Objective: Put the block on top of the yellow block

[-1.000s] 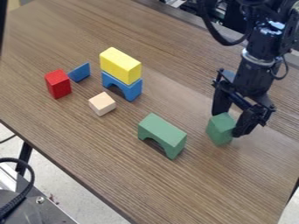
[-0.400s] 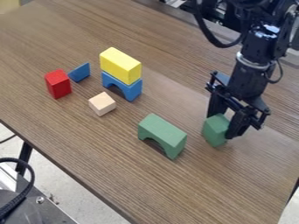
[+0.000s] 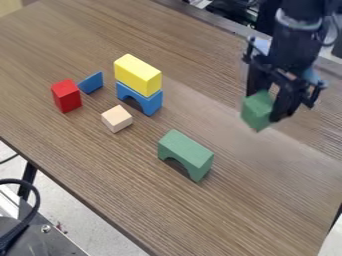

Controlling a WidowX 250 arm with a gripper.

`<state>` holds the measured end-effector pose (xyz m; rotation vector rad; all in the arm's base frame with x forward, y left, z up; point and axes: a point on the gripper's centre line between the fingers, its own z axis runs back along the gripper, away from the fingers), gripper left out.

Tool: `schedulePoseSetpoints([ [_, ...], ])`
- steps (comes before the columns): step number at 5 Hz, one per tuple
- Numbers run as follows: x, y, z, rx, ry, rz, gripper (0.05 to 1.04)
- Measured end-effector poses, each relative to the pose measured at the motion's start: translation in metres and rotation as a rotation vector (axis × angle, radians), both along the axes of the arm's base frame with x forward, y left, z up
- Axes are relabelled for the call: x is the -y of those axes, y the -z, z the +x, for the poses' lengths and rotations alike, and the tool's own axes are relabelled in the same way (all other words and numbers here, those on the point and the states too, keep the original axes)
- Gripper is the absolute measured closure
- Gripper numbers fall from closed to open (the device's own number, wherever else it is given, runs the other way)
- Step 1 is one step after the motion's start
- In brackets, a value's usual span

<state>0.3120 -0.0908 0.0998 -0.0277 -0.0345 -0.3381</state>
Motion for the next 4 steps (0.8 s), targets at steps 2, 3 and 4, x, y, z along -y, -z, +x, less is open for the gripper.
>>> schedulePoseSetpoints([
  [2,-0.048,-0.003,-0.01,-0.113,-0.119,0.028,0.512],
  [3,-0.067,0.0,-0.01,-0.139,-0.214,0.045,0.512],
  [4,-0.078,-0.005,-0.01,-0.135,-0.456,0.113,0.512],
])
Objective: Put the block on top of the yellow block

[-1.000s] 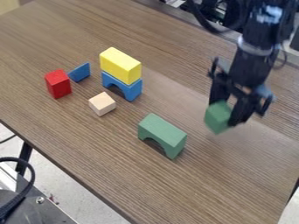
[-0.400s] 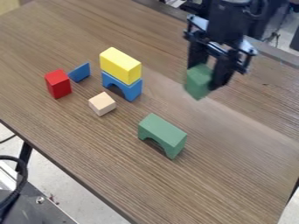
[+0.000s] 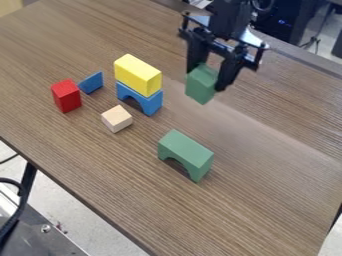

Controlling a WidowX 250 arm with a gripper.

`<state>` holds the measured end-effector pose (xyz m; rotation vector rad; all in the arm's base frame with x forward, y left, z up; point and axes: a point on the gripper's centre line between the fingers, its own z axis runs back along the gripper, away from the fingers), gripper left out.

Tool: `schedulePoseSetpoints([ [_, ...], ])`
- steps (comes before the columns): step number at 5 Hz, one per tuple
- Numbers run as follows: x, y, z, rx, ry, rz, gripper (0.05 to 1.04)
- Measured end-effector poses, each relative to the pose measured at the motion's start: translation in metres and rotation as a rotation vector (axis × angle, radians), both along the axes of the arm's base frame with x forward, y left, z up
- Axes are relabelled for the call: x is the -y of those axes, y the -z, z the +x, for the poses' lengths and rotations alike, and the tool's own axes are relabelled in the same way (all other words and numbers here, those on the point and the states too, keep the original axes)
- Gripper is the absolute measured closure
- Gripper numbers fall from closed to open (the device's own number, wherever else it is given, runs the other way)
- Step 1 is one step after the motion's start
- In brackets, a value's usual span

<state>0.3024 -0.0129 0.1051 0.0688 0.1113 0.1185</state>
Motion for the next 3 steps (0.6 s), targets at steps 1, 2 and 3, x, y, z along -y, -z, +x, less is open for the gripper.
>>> schedulePoseSetpoints([
  [1,-0.0013,0.001,0.0023,-0.023,-0.058,0.019,0.512],
  [2,0.0026,0.0008,0.0066,0.016,-0.043,-0.016,0.512],
  [3,-0.0062,0.0061,0.0062,0.039,-0.09,-0.055,0.512],
])
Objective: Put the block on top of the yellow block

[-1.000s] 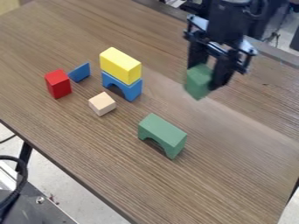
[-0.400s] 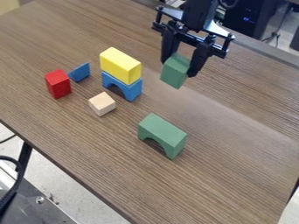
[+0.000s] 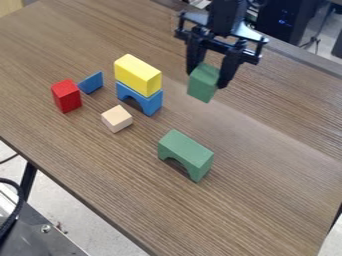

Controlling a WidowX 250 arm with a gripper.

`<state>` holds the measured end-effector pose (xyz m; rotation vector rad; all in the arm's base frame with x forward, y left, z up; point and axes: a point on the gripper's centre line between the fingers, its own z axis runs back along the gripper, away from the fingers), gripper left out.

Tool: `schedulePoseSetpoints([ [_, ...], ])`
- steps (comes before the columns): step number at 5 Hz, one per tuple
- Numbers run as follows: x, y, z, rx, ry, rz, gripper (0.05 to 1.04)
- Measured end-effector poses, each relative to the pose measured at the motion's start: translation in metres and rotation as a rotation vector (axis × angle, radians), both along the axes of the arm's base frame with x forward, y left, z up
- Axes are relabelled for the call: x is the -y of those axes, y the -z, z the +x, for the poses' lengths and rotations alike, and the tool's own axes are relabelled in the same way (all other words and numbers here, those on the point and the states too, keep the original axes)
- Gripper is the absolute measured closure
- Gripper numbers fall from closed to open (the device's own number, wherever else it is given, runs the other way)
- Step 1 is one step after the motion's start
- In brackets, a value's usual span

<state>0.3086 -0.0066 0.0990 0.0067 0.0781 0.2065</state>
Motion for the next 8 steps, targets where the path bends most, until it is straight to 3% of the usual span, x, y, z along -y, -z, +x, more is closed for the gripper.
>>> schedulePoseSetpoints([
  [1,-0.008,0.0,0.005,0.036,-0.006,-0.055,0.512],
  [2,-0.018,-0.026,-0.006,0.161,-0.012,-0.079,0.512],
  [3,-0.021,-0.031,-0.012,0.189,-0.017,-0.07,0.512],
  [4,-0.024,-0.037,-0.015,0.201,-0.031,-0.046,0.512],
  [6,-0.035,-0.018,-0.004,0.112,-0.161,0.019,0.512],
  [8,-0.064,-0.012,0.008,0.1,-0.324,-0.018,0.512],
])
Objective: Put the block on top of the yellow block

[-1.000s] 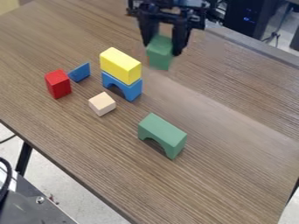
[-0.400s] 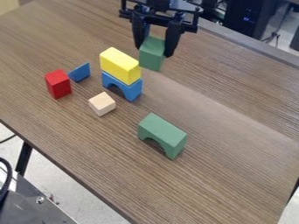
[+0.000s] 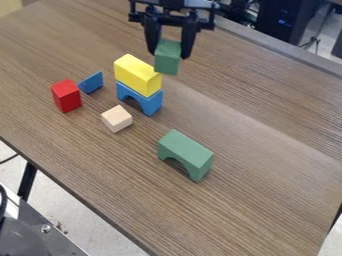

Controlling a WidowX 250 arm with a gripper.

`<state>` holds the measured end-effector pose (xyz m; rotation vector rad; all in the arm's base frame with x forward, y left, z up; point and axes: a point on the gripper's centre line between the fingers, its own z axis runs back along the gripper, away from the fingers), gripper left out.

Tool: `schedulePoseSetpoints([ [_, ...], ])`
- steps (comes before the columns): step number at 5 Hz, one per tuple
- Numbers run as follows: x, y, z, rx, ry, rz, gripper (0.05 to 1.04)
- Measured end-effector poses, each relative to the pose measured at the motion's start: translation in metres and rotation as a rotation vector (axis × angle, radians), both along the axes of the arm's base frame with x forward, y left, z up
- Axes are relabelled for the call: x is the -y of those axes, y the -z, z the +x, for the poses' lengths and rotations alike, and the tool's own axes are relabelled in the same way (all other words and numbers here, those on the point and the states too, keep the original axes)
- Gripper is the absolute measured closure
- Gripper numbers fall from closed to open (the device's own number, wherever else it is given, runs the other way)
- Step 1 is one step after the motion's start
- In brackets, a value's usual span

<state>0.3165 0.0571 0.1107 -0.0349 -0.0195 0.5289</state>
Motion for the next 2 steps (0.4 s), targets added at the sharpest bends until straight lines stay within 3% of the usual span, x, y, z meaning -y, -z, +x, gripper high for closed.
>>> schedulePoseSetpoints([
  [2,-0.026,0.0,-0.006,-0.006,-0.167,-0.008,0.512],
])
